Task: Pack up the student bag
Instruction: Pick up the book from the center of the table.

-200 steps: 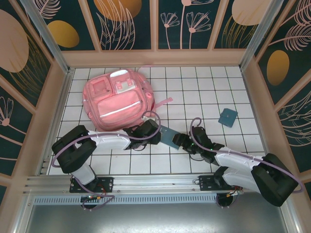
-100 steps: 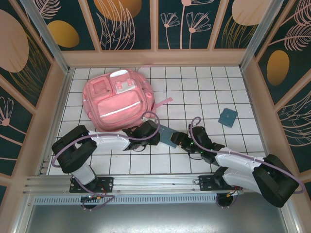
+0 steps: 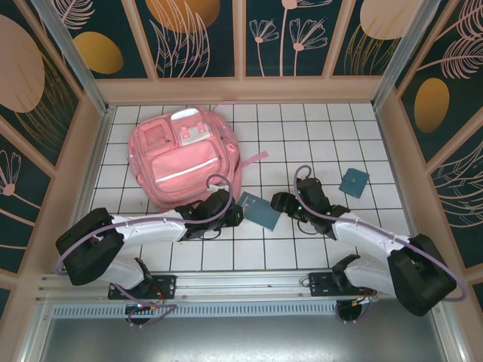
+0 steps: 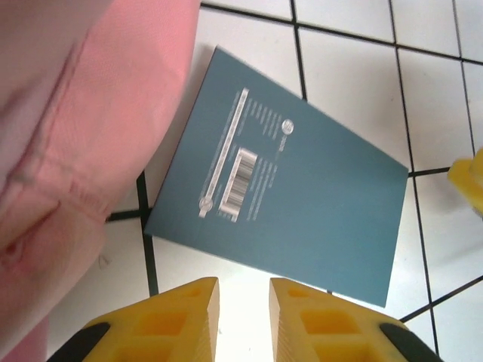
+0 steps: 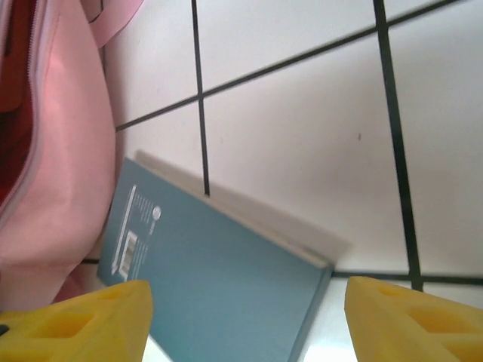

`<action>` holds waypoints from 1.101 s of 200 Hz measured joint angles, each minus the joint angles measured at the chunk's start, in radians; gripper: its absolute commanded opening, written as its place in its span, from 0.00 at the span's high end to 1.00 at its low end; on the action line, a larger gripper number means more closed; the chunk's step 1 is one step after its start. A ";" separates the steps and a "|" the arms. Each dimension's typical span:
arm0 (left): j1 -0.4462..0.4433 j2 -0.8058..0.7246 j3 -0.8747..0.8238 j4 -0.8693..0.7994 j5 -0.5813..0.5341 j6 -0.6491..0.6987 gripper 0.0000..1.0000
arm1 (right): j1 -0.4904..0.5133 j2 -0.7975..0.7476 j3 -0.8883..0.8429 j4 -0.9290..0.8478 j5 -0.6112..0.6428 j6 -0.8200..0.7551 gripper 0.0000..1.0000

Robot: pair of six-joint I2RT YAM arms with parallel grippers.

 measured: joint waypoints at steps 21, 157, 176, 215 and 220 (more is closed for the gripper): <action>-0.009 0.013 -0.006 -0.008 0.006 -0.034 0.87 | -0.027 0.078 0.052 -0.004 -0.011 -0.058 0.32; 0.000 0.246 0.219 -0.056 -0.154 0.072 0.54 | 0.129 -0.005 -0.004 -0.103 0.032 0.067 0.31; 0.019 0.247 0.218 -0.063 -0.155 0.087 0.52 | 0.145 -0.006 -0.005 -0.103 0.034 0.087 0.31; 0.052 0.247 0.181 0.002 -0.104 0.093 0.56 | 0.172 -0.005 -0.020 -0.094 0.040 0.126 0.31; 0.052 0.247 0.178 0.008 -0.100 0.095 0.56 | 0.176 -0.005 -0.023 -0.093 0.040 0.132 0.31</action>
